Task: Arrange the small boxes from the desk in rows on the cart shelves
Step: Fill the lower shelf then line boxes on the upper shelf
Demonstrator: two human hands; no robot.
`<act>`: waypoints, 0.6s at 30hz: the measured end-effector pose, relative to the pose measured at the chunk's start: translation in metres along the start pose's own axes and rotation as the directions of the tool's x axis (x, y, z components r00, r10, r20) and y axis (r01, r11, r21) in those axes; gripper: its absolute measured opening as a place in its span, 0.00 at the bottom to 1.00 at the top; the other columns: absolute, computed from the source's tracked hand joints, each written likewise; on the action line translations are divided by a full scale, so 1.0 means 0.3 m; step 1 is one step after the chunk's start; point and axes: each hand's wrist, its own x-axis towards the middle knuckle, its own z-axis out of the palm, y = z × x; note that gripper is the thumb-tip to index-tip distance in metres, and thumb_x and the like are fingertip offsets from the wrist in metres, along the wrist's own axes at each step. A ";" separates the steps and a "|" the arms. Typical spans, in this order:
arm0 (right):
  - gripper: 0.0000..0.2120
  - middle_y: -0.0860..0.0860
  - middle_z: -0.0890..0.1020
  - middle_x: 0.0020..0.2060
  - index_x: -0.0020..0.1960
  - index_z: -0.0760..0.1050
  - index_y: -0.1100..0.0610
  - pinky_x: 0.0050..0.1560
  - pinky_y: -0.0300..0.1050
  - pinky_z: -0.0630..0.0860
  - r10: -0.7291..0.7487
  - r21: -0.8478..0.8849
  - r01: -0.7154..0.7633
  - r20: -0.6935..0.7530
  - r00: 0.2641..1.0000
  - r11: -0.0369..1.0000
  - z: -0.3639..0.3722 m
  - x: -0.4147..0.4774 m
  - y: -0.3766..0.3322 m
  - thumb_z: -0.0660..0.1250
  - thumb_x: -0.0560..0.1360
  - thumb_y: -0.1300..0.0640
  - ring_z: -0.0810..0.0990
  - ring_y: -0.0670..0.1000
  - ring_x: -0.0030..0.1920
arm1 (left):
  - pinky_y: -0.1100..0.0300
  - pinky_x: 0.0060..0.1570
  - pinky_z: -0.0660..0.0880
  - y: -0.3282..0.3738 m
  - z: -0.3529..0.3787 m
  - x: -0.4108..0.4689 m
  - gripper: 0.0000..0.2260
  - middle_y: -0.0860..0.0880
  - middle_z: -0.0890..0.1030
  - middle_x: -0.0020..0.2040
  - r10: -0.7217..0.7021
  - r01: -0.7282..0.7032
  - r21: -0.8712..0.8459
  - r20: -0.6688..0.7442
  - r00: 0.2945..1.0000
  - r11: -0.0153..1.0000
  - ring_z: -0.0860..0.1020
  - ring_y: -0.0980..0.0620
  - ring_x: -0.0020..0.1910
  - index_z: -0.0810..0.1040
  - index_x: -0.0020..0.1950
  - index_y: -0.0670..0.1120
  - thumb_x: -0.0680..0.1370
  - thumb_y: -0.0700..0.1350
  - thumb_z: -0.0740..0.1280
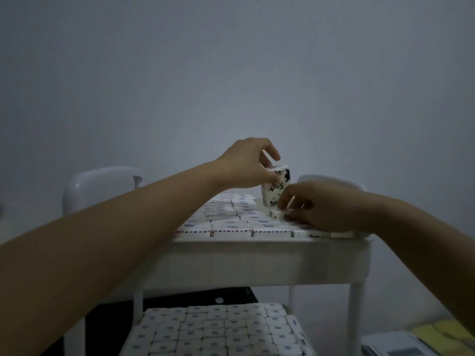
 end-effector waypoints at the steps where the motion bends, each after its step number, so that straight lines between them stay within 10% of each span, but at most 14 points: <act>1: 0.08 0.41 0.80 0.50 0.54 0.75 0.41 0.53 0.37 0.75 0.004 0.008 -0.004 0.014 1.000 1.000 0.007 0.000 0.003 0.63 0.79 0.54 0.79 0.43 0.50 | 0.65 0.44 0.75 0.000 0.007 0.004 0.17 0.53 0.80 0.50 -0.007 0.007 -0.017 0.018 1.000 1.000 0.78 0.58 0.47 0.76 0.58 0.52 0.72 0.48 0.76; 10: 0.14 0.37 0.78 0.45 0.54 0.79 0.36 0.41 0.26 0.69 0.006 -0.067 -0.014 -0.110 0.994 0.998 0.021 -0.034 0.011 0.61 0.80 0.54 0.78 0.41 0.44 | 0.61 0.50 0.78 -0.025 0.048 0.004 0.12 0.52 0.85 0.45 -0.055 0.063 -0.019 0.269 0.961 0.998 0.82 0.57 0.45 0.82 0.50 0.48 0.69 0.47 0.78; 13: 0.14 0.39 0.78 0.52 0.51 0.76 0.37 0.53 0.44 0.76 0.019 -0.149 -0.067 -0.304 0.953 0.987 0.033 -0.044 0.002 0.60 0.78 0.56 0.78 0.44 0.52 | 0.61 0.51 0.78 -0.029 0.047 -0.004 0.11 0.52 0.85 0.44 -0.061 0.082 -0.050 0.330 0.942 0.995 0.82 0.57 0.44 0.83 0.50 0.48 0.70 0.46 0.78; 18: 0.19 0.38 0.77 0.45 0.48 0.72 0.42 0.56 0.49 0.76 0.087 0.184 -0.001 -0.463 0.882 0.983 0.050 -0.084 -0.019 0.57 0.78 0.67 0.79 0.43 0.48 | 0.65 0.54 0.73 -0.014 0.048 -0.031 0.08 0.54 0.85 0.47 -0.079 0.071 0.036 0.379 0.922 0.997 0.81 0.57 0.49 0.85 0.53 0.49 0.74 0.44 0.73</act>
